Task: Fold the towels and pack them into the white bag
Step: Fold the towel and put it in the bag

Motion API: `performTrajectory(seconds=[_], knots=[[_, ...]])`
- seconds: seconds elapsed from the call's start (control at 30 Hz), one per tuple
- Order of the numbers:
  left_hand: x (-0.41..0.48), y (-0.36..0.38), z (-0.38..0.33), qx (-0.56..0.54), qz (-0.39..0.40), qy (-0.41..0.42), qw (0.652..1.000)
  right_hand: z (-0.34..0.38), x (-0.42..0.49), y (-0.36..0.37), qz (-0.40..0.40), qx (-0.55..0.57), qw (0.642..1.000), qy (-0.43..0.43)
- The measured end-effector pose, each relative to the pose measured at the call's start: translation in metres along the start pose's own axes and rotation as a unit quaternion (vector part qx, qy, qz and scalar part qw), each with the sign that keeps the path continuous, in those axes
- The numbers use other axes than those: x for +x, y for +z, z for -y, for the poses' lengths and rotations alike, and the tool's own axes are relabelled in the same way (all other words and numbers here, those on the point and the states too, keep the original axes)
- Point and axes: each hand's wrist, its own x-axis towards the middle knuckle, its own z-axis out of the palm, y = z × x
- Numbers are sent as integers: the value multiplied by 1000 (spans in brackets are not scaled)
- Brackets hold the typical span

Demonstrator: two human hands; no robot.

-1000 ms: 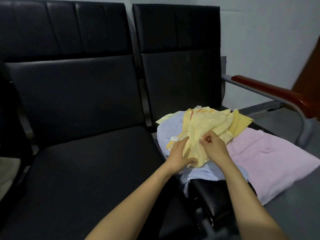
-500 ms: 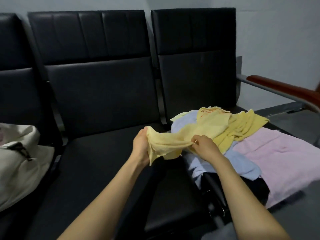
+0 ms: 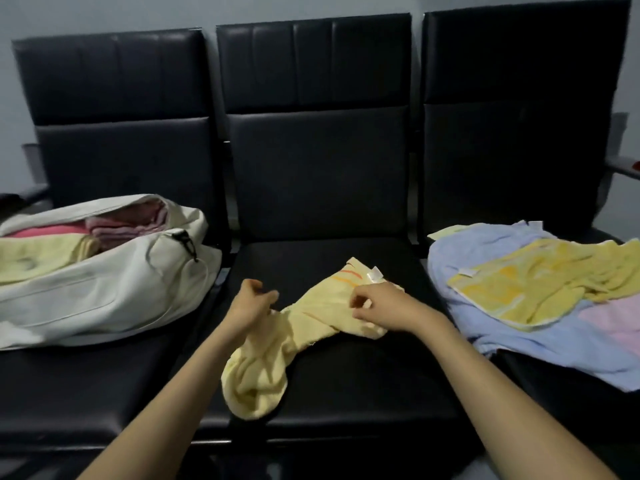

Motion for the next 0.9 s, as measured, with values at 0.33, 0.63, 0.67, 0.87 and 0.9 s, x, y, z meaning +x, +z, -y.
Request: performTrajectory(seconds=[0.33, 0.63, 0.67, 0.87, 0.9], knots=[[-15, -25, 12, 334, 177, 74, 923, -6, 27, 54, 50, -51, 997, 21], [-22, -41, 1, 239, -146, 330, 901, 19, 10, -28, -252, 484, 837, -53], [-26, -40, -3, 204, -154, 329, 909, 17, 8, -30, -265, 473, 840, -38], [-28, -46, -15, -12, -95, 232, 968, -8, -3, -42, -189, 422, 882, 85], [-31, -48, -18, -49, -74, 214, 973, -12, -6, -45, -159, 423, 888, 92]])
